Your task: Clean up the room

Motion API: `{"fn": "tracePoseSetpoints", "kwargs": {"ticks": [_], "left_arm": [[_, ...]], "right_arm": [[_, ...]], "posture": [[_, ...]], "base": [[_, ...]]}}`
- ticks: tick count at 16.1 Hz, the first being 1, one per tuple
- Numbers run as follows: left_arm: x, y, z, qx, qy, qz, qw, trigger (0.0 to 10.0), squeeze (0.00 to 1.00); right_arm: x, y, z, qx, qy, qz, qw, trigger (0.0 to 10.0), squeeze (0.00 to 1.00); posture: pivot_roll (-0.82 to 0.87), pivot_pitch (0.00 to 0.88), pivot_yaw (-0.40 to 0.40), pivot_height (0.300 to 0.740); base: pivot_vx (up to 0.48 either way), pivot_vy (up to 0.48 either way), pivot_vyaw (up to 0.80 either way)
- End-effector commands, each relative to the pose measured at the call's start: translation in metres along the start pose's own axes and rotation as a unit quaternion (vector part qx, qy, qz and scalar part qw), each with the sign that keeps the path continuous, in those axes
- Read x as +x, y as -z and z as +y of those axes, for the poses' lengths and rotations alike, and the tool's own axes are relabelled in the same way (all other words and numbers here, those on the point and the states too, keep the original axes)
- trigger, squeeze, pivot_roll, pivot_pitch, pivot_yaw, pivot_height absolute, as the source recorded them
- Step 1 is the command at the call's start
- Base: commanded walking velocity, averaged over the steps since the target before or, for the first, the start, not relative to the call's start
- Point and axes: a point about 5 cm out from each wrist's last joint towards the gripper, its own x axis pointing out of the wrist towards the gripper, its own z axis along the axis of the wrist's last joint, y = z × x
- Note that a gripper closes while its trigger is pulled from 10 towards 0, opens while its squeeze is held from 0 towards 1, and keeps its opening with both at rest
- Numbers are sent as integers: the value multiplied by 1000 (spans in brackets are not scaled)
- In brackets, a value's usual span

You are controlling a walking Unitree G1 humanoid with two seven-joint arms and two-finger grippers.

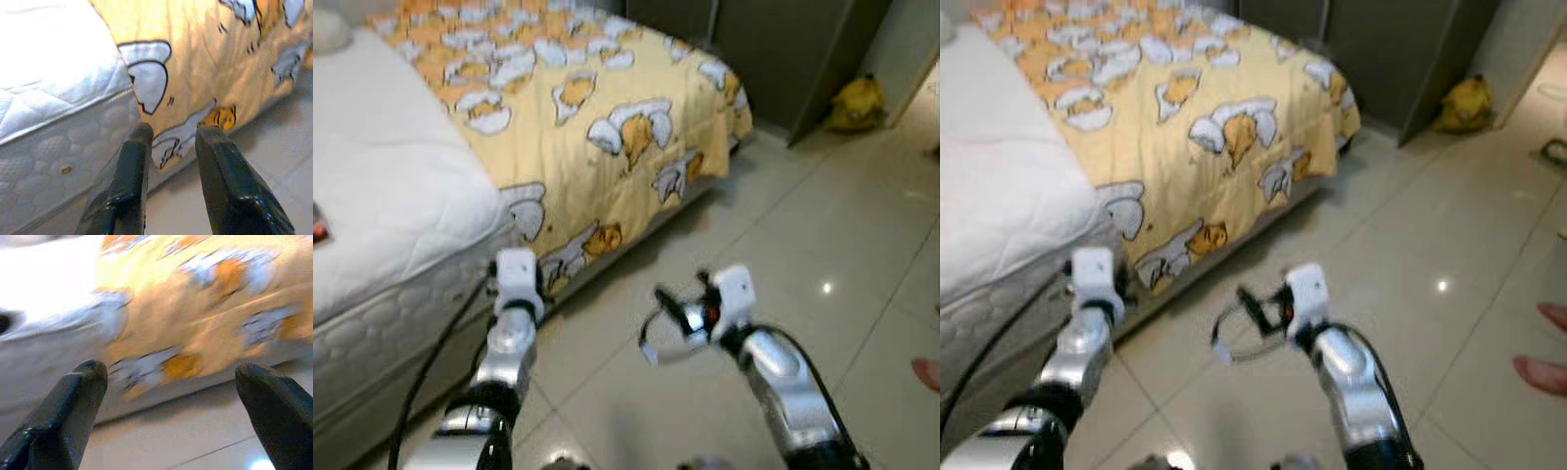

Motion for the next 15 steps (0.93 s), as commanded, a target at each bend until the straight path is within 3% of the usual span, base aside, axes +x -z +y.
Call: {"fn": "tracePoseSetpoints", "kwargs": {"ticks": [1, 4, 5, 8, 11, 15], "left_arm": [[1, -9, 0, -27, -34, -18, 999, 10000, 0], [-6, -30, -8, -17, -27, -78, 996, 10000, 0], [-6, -29, -13, -21, -25, -69, 997, 10000, 0], [-2, -21, -19, -9, -27, -27, 999, 10000, 0], [-1, -26, -16, 6, -12, -32, 999, 10000, 0], [-1, -20, -15, 15, -17, -17, 1000, 10000, 0]], "right_arm": [[-6, -10, -30, -15, 114, -39, 993, 10000, 0], [-11, -8, -37, 13, 154, -45, 987, 10000, 0], [-11, -2, -32, 32, 137, -37, 989, 10000, 0], [-8, 10, -28, 17, 133, -8, 991, 10000, 0], [-6, 12, -29, 19, 128, -5, 992, 10000, 0], [-3, 13, -30, 21, 127, -3, 992, 10000, 0]], "posture": [[-145, 0, 64, 710], [-158, 0, 68, 710], [-159, 0, 66, 710], [-160, 0, 62, 710], [-156, 0, 69, 718], [-161, 0, 82, 740]], "base": [[0, -454, 0], [0, -454, 0], [0, -454, 613], [0, -303, 565], [0, 0, 477], [0, -443, 452]]}}
